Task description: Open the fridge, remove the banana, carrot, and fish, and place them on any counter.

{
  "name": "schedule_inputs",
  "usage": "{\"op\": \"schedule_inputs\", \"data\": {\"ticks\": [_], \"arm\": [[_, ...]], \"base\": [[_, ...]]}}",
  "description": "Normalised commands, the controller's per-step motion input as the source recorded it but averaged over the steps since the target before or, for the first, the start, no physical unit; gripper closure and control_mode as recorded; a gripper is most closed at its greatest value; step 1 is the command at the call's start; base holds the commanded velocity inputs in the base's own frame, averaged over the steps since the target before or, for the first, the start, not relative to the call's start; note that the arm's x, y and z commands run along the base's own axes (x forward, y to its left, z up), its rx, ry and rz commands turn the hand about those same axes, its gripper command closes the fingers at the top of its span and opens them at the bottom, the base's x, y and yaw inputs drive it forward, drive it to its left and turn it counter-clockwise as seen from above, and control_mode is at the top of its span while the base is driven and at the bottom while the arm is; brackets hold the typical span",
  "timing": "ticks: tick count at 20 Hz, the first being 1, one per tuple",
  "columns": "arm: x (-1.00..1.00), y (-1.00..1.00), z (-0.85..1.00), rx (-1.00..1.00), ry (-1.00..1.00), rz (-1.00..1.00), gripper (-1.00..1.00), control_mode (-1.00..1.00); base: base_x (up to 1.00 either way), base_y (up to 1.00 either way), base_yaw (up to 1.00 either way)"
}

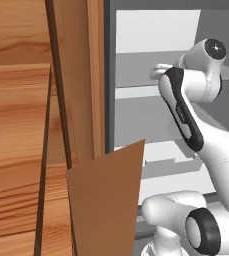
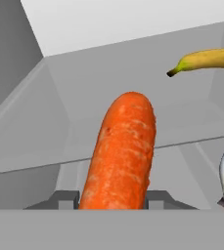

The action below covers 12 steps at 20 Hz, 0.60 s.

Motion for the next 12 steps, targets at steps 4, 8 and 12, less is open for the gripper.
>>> {"op": "schedule_inputs", "data": {"ticks": [4, 8, 12], "arm": [[-1.00, 0.00, 0.00, -0.02, 0.12, 0.16, 1.00, -1.00], [-1.00, 0.00, -0.07, -0.06, 0.15, 0.11, 1.00, -1.00], [-1.00, 0.00, -0.26, -0.10, 0.20, 0.05, 1.00, -1.00]], "base": [[0.00, 0.00, 0.00], [0.00, 0.00, 0.00], [0.00, 0.00, 0.00]]}}
